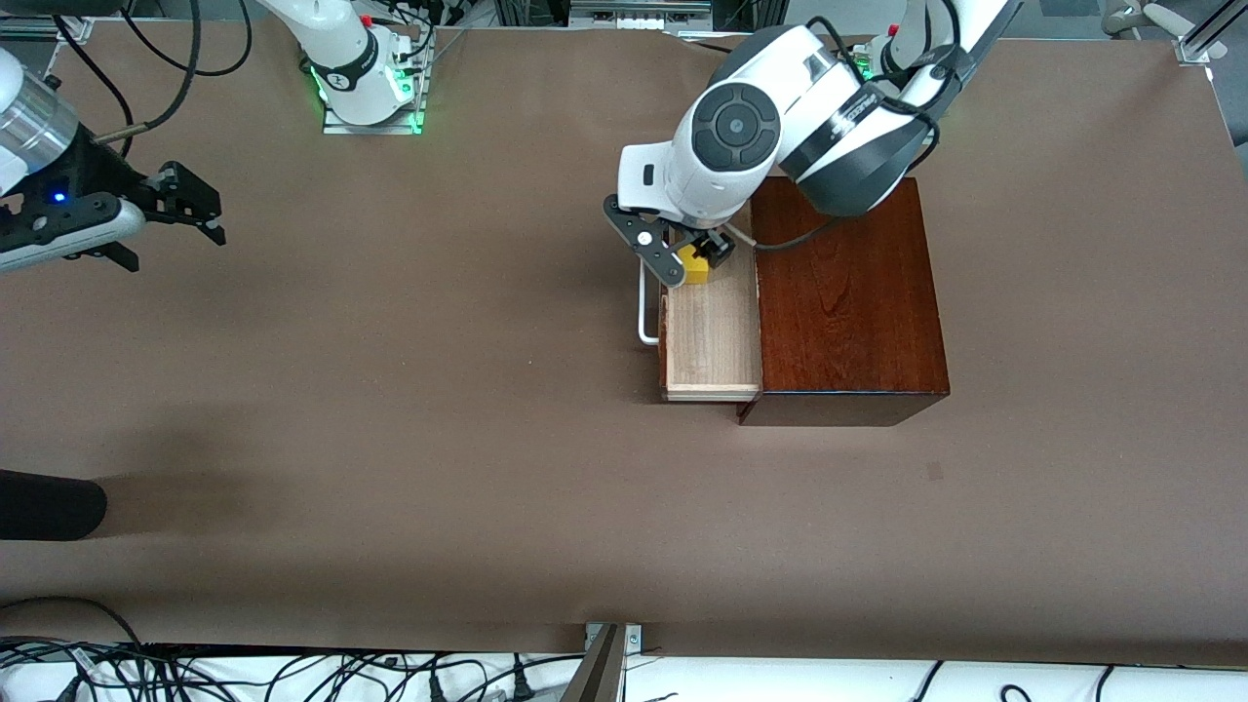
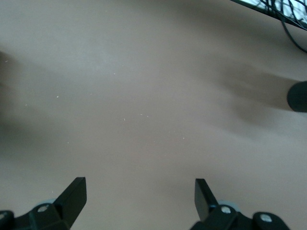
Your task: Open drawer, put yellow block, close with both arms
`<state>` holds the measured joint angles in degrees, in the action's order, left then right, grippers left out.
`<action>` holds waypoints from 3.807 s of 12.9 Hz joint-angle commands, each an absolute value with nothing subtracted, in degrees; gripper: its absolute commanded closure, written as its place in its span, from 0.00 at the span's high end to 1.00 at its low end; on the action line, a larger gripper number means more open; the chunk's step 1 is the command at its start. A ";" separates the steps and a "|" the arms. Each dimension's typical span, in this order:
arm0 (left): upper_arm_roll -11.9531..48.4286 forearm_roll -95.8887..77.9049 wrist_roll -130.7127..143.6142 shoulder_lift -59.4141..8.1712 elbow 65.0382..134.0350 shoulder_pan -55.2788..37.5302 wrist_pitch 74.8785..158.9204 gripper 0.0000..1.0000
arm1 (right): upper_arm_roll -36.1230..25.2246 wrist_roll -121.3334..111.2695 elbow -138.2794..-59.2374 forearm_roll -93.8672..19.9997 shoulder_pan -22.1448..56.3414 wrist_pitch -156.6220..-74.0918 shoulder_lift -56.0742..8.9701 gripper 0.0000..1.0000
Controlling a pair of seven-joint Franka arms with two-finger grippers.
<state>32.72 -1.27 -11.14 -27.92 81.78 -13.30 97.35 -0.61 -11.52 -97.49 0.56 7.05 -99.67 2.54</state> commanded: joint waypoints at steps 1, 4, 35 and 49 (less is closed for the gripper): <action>32.87 -2.02 -24.65 -33.11 79.28 -14.58 100.62 1.00 | 2.28 -5.81 -98.00 2.02 5.36 -97.66 3.95 1.00; 32.70 -1.50 -34.52 -38.04 79.80 -18.71 113.52 1.00 | 2.37 -5.80 -97.65 2.02 4.57 -97.12 3.96 1.00; 31.82 22.68 -40.61 -34.81 84.99 -15.29 90.88 1.00 | -6.50 -6.15 -92.02 0.35 10.72 -89.21 0.62 1.00; 32.26 11.69 -40.34 -20.92 69.71 3.77 81.15 1.00 | -6.50 -6.42 -92.11 0.26 10.81 -88.51 0.53 1.00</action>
<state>31.93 13.91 -39.76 -20.70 72.24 1.18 85.60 -6.14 -6.49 -93.55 0.99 10.51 -90.03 1.01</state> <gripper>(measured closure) 0.000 0.000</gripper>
